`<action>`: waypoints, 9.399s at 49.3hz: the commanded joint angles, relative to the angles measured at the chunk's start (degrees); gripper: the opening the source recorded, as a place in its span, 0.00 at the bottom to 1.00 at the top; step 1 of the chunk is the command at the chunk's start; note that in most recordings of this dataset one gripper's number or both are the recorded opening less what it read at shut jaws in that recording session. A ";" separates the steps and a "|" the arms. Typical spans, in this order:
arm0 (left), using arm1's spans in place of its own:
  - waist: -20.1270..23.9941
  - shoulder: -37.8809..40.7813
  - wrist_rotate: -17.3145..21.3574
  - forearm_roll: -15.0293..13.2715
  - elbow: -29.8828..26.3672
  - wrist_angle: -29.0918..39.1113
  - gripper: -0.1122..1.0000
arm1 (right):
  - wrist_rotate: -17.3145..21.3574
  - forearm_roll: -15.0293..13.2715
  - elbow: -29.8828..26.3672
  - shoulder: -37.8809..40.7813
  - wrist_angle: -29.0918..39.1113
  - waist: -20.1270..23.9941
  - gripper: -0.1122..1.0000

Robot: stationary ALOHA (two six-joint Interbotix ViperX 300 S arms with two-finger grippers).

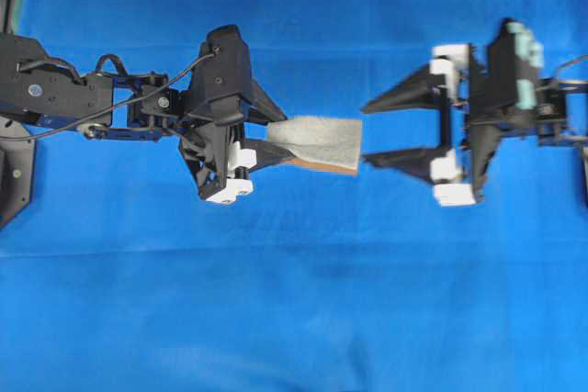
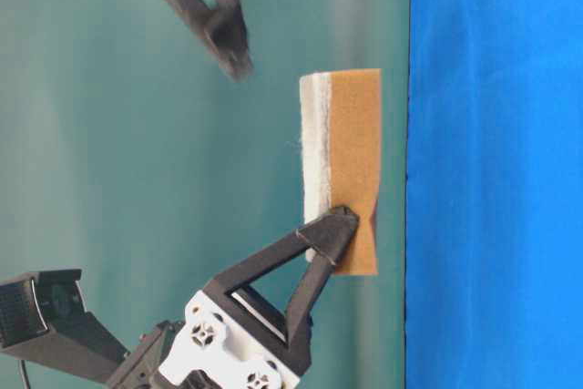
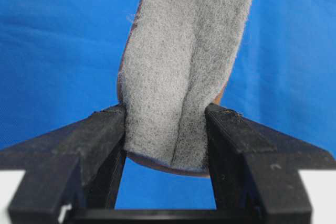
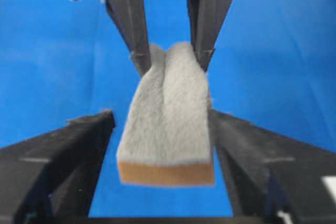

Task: Hand over the sponge with the left arm and wipe it with the right arm.
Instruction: 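Move the right gripper in and grasp the sponge's right end, then open the left gripper and pull it back, leaving sponge in right, then rub the held sponge back and forth on the table with the right gripper, then lower the sponge flat onto the table with the right gripper, then open the right gripper and withdraw it to the right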

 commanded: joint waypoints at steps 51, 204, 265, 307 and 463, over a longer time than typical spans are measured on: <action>0.00 -0.88 0.44 -0.09 -0.62 -0.18 0.42 | 2.29 1.32 -8.61 12.04 5.98 0.09 0.76; -2.29 -24.61 3.16 0.09 19.78 -12.48 0.85 | -1.85 -2.72 -8.09 28.74 5.54 -14.15 0.24; -2.37 -23.29 3.25 0.09 19.25 -12.83 0.85 | 2.20 2.37 -8.53 26.28 7.38 7.38 0.24; -2.37 -23.29 3.34 0.00 19.34 -12.83 0.85 | 1.05 -4.92 -7.03 27.33 6.94 -16.52 0.24; -2.37 -22.59 3.34 0.00 19.34 -12.74 0.85 | 1.05 -3.08 -10.90 14.24 17.75 -3.78 0.76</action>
